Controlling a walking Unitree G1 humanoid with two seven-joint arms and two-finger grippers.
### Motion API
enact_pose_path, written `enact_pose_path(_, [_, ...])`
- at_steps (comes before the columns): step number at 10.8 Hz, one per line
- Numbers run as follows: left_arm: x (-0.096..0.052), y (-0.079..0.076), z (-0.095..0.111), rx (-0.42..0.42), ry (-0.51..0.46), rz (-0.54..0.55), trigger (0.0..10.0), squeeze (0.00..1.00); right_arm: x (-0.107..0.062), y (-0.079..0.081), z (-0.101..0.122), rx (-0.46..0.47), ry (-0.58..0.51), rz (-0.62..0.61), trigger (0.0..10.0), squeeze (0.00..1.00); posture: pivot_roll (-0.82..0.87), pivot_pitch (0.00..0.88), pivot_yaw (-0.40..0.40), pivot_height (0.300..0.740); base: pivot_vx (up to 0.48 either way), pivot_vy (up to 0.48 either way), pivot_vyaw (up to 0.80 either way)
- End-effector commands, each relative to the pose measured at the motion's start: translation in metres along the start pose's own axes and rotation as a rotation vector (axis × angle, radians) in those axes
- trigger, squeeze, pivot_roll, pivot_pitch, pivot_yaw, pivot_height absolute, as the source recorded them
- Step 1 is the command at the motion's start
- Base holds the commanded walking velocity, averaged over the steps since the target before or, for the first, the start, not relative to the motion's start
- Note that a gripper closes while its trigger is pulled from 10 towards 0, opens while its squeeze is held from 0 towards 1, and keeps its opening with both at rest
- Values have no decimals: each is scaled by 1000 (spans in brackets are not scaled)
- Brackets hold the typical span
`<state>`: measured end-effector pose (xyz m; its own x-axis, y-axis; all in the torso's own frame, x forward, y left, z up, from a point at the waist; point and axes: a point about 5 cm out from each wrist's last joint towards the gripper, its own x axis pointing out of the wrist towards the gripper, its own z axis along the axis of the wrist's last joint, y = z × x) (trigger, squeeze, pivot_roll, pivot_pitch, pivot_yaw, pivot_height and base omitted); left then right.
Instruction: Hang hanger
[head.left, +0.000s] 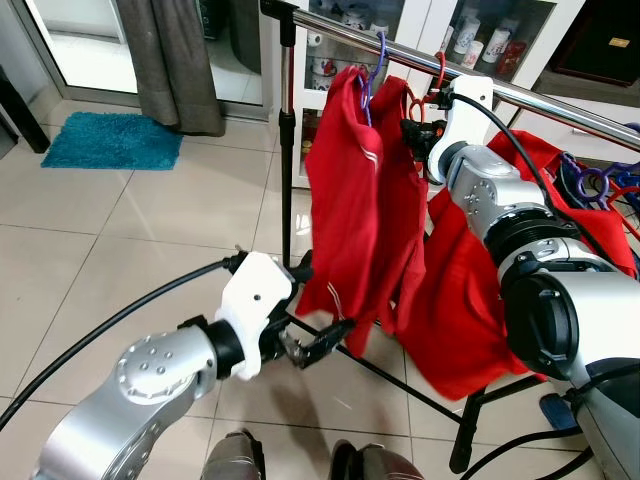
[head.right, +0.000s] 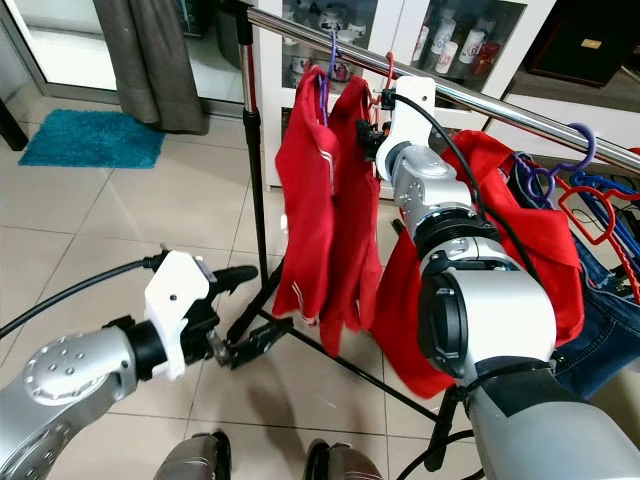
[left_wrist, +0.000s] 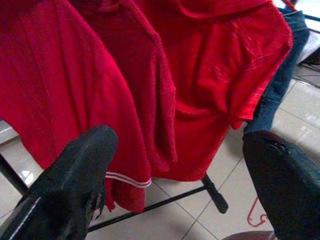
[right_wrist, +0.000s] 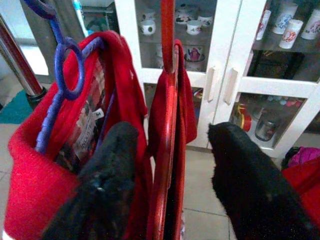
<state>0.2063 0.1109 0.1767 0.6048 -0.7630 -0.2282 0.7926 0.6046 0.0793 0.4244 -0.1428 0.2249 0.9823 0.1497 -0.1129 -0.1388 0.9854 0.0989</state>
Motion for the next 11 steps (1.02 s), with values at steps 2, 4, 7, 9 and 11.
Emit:
enact_pose_path(2, [-4, -7, 1, -4, 11, -22, 10000, 0, 1, 3, 1, -2, -2, -15, 0, 0, 156, 231, -96, 740, 0, 0, 0])
enact_pose_path(4, [-7, -6, 1, -6, 22, -19, 10000, 0, 1, 3, -3, 18, 4, -25, 0, 0, 165, 247, -94, 740, 0, 0, 0])
enact_pose_path(7, [-8, -5, 1, -8, 29, -15, 10000, 0, 1, 4, 0, 47, -7, -27, 0, 0, 164, 249, -95, 740, 0, 0, 0])
enact_pose_path(9, [-7, -4, 2, -9, 26, -14, 10000, 0, 1, 4, 4, 49, -21, -22, 0, 0, 165, 243, -97, 740, 0, 0, 0])
enact_pose_path(11, [-6, -3, 3, -6, 23, -10, 10000, 0, 1, 5, 8, 46, -38, 0, 0, 0, 164, 234, -98, 740, 0, 0, 0])
